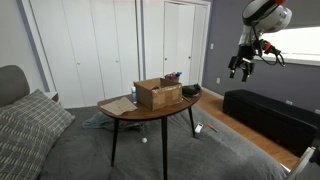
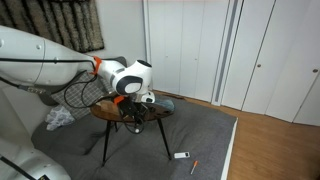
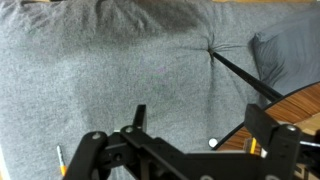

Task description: Put the blue glue stick in the basket

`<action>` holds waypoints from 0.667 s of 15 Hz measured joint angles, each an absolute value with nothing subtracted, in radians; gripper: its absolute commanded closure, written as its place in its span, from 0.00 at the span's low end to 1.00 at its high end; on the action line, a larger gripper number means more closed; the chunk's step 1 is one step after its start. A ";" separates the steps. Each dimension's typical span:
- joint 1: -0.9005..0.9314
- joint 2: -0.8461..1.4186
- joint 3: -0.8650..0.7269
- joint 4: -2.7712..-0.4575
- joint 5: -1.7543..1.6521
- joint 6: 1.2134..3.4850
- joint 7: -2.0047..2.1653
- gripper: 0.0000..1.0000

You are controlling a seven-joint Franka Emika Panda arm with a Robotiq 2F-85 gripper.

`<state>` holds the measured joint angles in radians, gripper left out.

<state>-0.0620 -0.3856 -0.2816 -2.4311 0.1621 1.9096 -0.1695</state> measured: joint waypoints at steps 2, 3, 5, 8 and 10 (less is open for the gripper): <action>-0.064 -0.386 -0.276 -2.431 0.162 1.910 -0.170 0.00; -0.063 -0.385 -0.263 -2.430 0.162 1.910 -0.177 0.00; -0.054 -0.385 -0.217 -2.425 0.161 1.919 -0.193 0.00; -0.005 -0.376 -0.132 -2.393 0.160 1.931 -0.203 0.00; 0.034 -0.351 -0.076 -2.345 0.157 1.936 -0.204 0.00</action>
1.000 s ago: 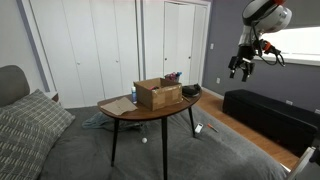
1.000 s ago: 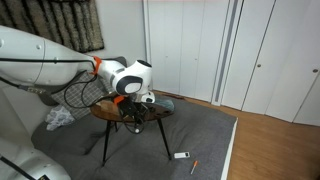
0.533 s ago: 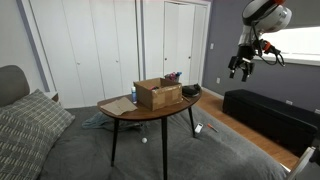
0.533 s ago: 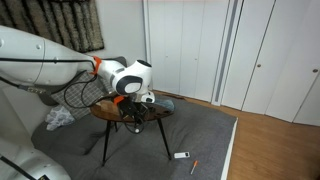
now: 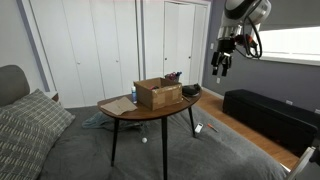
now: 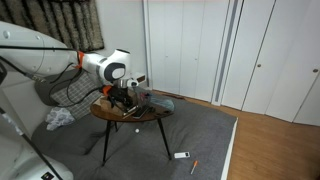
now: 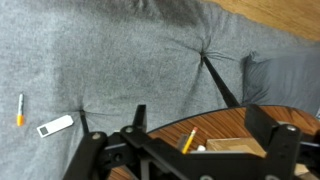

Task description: Put the blue glue stick in the basket

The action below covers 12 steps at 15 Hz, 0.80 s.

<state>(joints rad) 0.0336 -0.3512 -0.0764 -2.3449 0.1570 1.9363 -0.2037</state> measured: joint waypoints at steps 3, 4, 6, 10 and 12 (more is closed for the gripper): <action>0.080 -0.278 -0.010 -2.233 0.144 1.941 -0.208 0.00; 0.091 -0.249 0.007 -2.190 0.136 1.943 -0.216 0.00; 0.111 -0.187 0.042 -2.106 0.101 1.944 -0.243 0.00; 0.155 -0.055 0.113 -1.937 0.036 1.945 -0.309 0.00; 0.176 -0.001 0.145 -1.866 0.030 1.947 -0.359 0.00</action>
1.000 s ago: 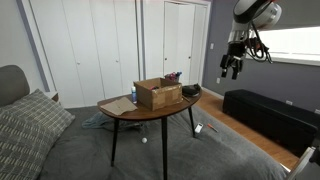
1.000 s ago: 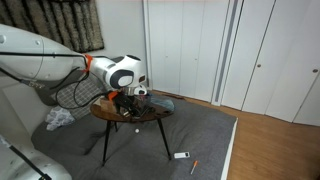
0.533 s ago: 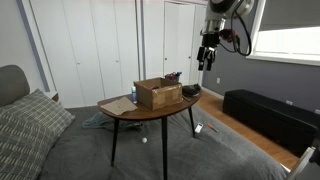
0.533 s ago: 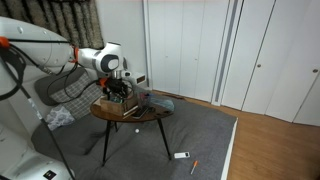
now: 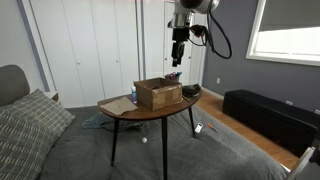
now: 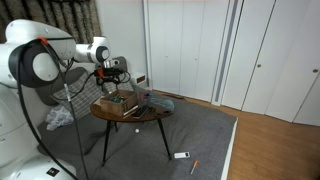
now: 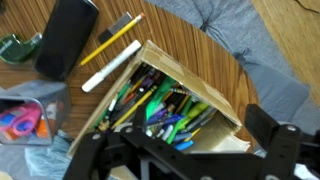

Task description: Put the blue glue stick in the basket

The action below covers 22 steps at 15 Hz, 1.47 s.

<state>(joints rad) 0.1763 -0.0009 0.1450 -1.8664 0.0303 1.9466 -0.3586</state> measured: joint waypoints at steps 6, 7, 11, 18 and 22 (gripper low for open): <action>0.198 0.049 0.180 -1.791 0.031 1.948 -0.427 0.00; 0.198 0.049 0.179 -1.791 0.031 1.948 -0.429 0.00; 0.198 0.049 0.179 -1.791 0.031 1.948 -0.432 0.00; 0.230 0.135 0.238 -1.684 -0.011 1.948 -0.572 0.00; 0.276 0.269 0.280 -1.536 -0.084 1.948 -0.672 0.00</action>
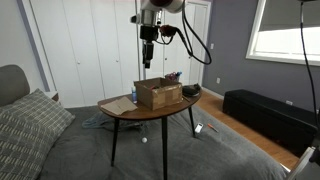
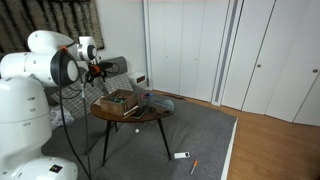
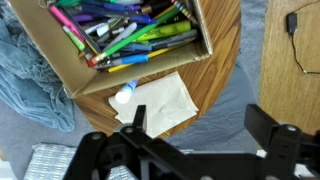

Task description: Put the blue glue stick in the basket

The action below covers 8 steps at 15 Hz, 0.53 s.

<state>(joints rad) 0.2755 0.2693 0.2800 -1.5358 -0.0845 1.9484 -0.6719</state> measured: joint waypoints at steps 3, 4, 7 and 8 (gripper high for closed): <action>0.301 0.367 0.289 -1.441 -0.132 1.948 -0.732 0.00; 0.309 0.397 0.289 -1.414 -0.146 1.948 -0.748 0.00; 0.330 0.477 0.288 -1.343 -0.184 1.948 -0.783 0.00; 0.335 0.501 0.287 -1.323 -0.195 1.948 -0.789 0.00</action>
<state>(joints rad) 0.3346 0.5007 0.2871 -1.3230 -0.1950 1.9484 -0.7892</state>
